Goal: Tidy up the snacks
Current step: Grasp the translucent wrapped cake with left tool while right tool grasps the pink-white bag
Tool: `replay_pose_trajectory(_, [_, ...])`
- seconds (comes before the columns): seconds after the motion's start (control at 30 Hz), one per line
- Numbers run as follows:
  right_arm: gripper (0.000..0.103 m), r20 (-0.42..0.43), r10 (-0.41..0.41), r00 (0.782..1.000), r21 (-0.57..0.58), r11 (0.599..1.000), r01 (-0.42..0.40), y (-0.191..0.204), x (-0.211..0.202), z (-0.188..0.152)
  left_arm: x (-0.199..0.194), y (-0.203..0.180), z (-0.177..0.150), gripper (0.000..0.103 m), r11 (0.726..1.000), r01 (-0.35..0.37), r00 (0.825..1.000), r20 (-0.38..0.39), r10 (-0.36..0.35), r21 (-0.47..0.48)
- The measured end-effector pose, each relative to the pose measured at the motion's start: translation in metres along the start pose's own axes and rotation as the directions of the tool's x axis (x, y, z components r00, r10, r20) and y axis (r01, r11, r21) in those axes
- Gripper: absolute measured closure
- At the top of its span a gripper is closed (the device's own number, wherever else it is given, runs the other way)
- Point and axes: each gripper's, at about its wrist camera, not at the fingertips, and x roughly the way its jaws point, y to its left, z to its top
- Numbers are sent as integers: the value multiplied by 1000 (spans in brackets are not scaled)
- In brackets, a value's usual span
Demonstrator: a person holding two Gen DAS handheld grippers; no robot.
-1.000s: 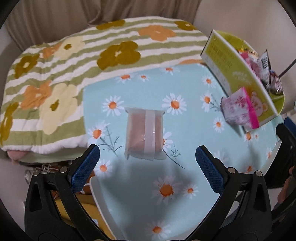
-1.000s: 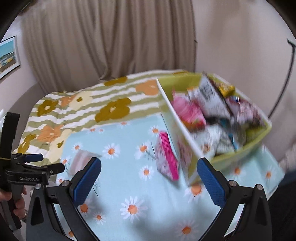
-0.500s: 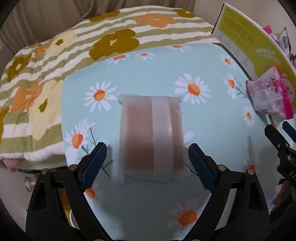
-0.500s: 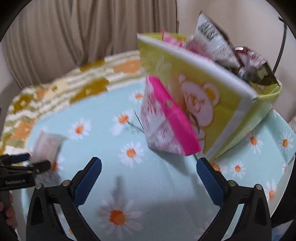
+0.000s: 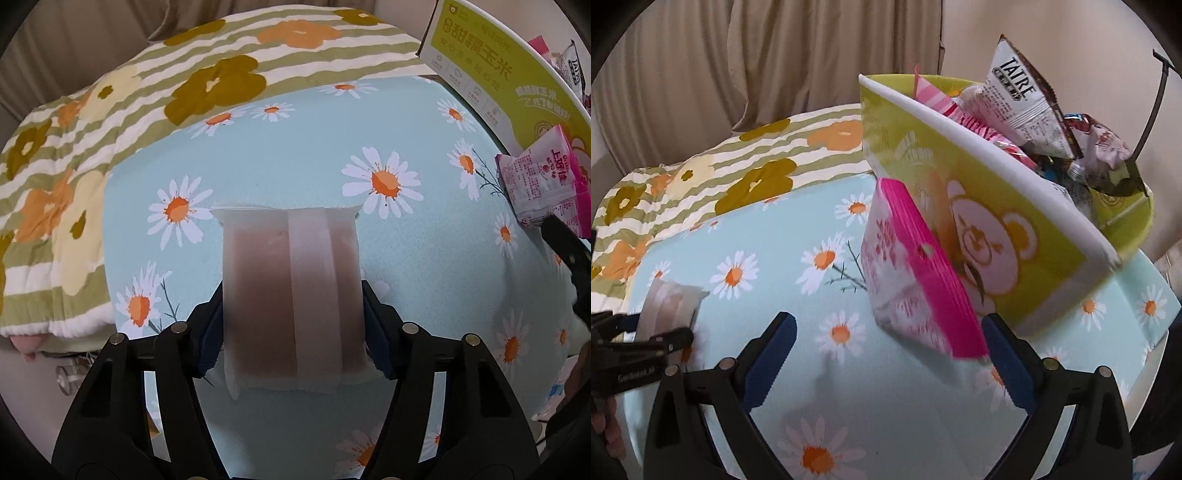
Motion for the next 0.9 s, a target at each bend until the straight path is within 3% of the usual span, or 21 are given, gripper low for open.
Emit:
replay_pose_trajectory(0.2, [12, -42, -21, 999, -29, 999, 19, 7, 19, 12, -2, 3, -1, 43, 1000, 15, 1000, 9, -15, -2])
replay_pose_trajectory(0.57, [14, -68, -85, 994, -74, 994, 80, 23, 35, 11, -7, 12, 10, 43, 999, 25, 1000, 9, -25, -26])
replay_pose_trajectory(0.7, [22, -52, -92, 994, -145, 986, 83, 37, 34, 6, -8, 12, 11, 43, 999, 27, 1000, 8, -27, -26])
replay_pose_trajectory(0.83, [26, -36, -116, 993, -147, 983, 109, 37, 41, 13, -7, 14, 13, 43, 999, 31, 1000, 5, -31, -25])
replay_pose_trajectory(0.9, [35, -41, -124, 991, -148, 982, 117, 37, 49, 15, -6, 14, 14, 43, 999, 30, 1000, 3, -30, -24])
